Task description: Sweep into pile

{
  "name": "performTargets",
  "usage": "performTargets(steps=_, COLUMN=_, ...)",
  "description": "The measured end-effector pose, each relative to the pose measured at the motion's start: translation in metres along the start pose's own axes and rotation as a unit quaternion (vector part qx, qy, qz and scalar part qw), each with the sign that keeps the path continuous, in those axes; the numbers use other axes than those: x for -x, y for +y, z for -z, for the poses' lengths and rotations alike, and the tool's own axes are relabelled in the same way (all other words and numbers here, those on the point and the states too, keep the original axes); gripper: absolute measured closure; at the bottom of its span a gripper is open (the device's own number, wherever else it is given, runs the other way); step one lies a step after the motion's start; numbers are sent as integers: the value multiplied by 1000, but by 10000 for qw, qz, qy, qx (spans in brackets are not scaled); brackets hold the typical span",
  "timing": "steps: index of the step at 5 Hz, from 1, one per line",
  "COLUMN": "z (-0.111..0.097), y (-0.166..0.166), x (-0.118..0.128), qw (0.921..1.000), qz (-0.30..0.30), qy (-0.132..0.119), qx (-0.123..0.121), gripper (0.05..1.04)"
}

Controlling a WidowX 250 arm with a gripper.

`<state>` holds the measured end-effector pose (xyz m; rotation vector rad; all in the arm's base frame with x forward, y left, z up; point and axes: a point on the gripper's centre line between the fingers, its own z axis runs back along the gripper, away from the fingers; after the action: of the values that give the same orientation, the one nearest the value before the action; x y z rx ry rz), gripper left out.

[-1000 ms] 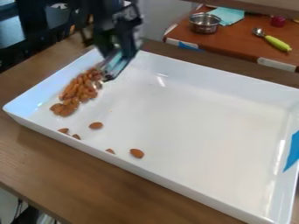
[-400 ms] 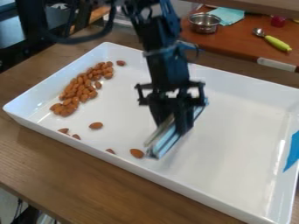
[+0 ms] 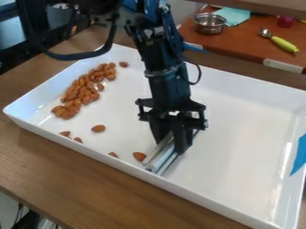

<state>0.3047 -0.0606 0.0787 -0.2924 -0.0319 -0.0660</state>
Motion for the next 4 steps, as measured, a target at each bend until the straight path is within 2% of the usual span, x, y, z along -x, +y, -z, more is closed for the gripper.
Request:
performTargets(steps=2, z=-11, y=39, x=2, qw=9994, qz=-321, qy=-36, qx=-89, gripper=704)
performTargets(steps=3, z=-16, y=61, x=4, qw=9986, qz=-418, qy=-46, qx=-306, gripper=704)
performTargets(steps=4, z=-19, y=76, x=4, qw=9978, qz=-411, qy=-177, qx=-486, gripper=704)
